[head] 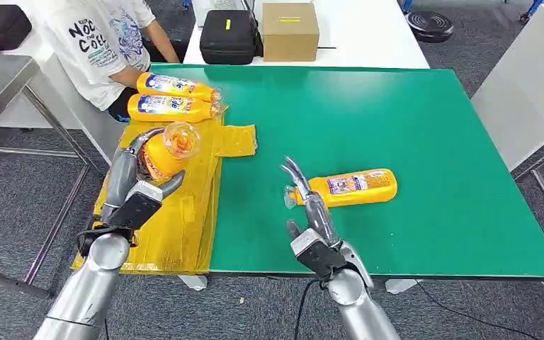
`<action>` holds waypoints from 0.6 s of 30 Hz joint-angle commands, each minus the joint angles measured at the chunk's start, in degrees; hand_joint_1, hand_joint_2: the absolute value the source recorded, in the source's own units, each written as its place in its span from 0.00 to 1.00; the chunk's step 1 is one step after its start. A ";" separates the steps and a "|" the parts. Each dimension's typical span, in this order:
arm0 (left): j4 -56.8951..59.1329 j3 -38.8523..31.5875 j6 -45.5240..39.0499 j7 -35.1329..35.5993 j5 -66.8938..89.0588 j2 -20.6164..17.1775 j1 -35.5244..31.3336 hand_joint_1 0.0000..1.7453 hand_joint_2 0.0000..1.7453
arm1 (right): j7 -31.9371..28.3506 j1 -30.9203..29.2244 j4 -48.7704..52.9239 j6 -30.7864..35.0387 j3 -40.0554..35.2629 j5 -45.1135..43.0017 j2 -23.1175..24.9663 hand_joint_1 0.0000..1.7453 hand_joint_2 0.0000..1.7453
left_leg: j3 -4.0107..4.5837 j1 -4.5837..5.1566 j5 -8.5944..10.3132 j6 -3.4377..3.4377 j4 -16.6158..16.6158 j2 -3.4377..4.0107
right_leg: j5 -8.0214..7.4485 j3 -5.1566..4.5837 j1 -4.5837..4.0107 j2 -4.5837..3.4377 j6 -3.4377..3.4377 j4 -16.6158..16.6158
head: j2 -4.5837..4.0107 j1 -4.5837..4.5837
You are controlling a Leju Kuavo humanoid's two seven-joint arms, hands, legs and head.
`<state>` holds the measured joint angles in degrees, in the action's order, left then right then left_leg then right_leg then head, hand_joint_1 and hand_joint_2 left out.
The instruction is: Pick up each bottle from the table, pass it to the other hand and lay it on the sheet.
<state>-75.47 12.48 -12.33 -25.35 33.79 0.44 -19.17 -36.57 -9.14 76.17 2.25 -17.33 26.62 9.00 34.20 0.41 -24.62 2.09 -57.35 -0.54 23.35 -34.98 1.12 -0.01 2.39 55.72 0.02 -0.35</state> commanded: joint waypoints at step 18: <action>5.27 9.18 4.99 9.31 23.29 -10.87 1.38 1.00 1.00 | -1.29 6.50 0.96 1.14 4.12 0.69 -2.47 0.00 1.00 | -0.27 -0.04 -0.07 -0.10 0.09 0.02 | 0.08 0.25 -0.04 0.02 -0.09 -0.06 | 0.00 0.00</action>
<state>-81.61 14.73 -13.61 -20.61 49.51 -2.78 -14.93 -37.00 -3.29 76.65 3.30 -15.15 27.32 8.26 34.18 0.40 -24.62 2.09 -57.34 -0.52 23.35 -34.99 1.11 -0.02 2.38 55.71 0.02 -0.35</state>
